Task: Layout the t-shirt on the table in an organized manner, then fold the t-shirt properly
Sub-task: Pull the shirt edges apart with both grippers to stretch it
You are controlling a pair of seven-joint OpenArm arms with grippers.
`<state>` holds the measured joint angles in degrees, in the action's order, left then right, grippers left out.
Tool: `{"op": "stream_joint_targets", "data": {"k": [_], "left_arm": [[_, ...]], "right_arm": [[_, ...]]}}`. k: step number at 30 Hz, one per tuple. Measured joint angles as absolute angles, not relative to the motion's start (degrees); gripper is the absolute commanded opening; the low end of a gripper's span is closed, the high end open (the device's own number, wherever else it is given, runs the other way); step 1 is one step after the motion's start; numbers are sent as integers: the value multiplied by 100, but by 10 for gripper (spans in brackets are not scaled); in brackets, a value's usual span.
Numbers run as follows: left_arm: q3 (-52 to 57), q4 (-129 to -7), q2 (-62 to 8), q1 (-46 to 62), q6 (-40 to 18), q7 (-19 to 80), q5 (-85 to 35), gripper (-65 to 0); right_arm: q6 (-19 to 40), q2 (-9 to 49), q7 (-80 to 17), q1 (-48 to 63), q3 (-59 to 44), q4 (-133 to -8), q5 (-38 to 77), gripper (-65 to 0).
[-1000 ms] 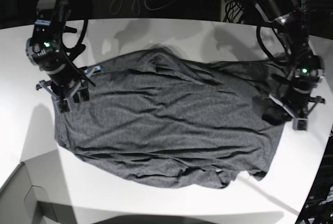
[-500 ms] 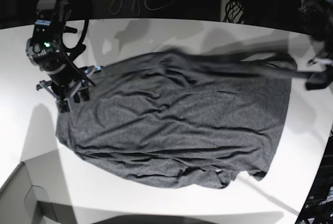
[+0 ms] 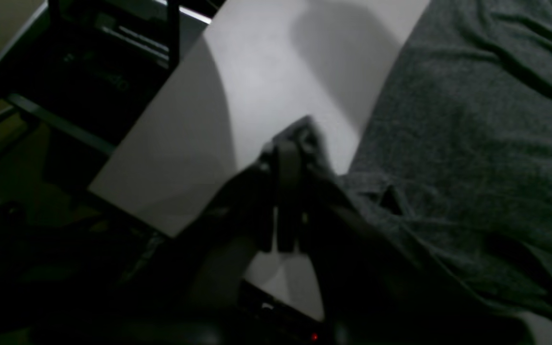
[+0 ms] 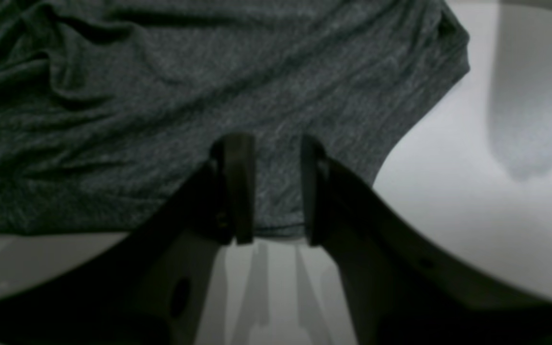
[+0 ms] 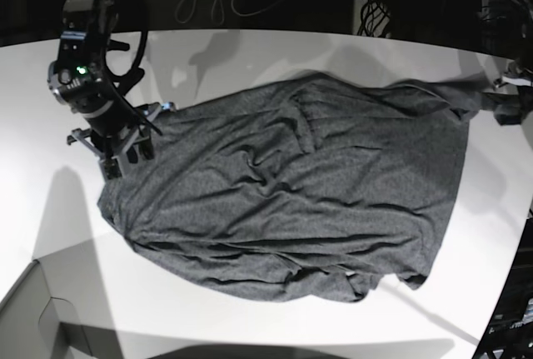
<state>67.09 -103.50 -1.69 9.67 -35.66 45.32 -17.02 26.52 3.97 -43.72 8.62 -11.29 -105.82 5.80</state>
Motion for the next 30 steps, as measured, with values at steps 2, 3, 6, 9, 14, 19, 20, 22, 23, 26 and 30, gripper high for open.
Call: {"op": "stream_joint_targets", "data": {"k": [2, 3, 6, 9, 14, 19, 20, 22, 23, 26, 30], "left_arm": [[6709, -10342, -156, 967, -3579, 4528, -1699, -649], [6709, -10294, -163, 965, -3579, 4515, -1704, -649], [6709, -10116, -156, 967, -3581, 4528, -1697, -649], [6709, -10079, -141, 1068, -3581, 4519, -1702, -649], [6744, -10075, 12, 1166, -3579, 4517, -1693, -649], [6713, -10219, 425, 1557, -3612, 4550, -1728, -649], [6742, -10265, 486, 1608, -3601, 4545, -1706, -649], [6729, -10353, 552, 1682, -3605, 4543, -1734, -649], [6709, -10416, 567, 1732, -3607, 4543, -1741, -649], [6700, -10497, 591, 1826, -3623, 4497, -1780, -649], [6696, -10455, 639, 1817, -3623, 4525, -1747, -649]], "right_arm": [[2652, 395, -4335, 862, -1129, -10521, 589, -481], [2652, 392, -4307, 880, -1127, -10414, 602, -482], [2637, 405, -4307, 958, -851, -9894, 517, -484], [2655, 357, -4150, 974, -696, -9367, 585, -484], [2617, 451, -3295, 661, -749, -8571, 663, -484], [2722, 552, -3039, 543, -1406, -8200, 816, -485], [2720, 576, -3046, 548, -1535, -8197, 812, -485], [2718, 585, -3098, 521, -1793, -8189, 775, -485], [2716, 582, -3148, 493, -1874, -8189, 775, -485], [2700, 602, -3297, 471, -2069, -8263, 707, -485], [2659, 646, -3343, 561, -2121, -8401, 624, -485]]}}
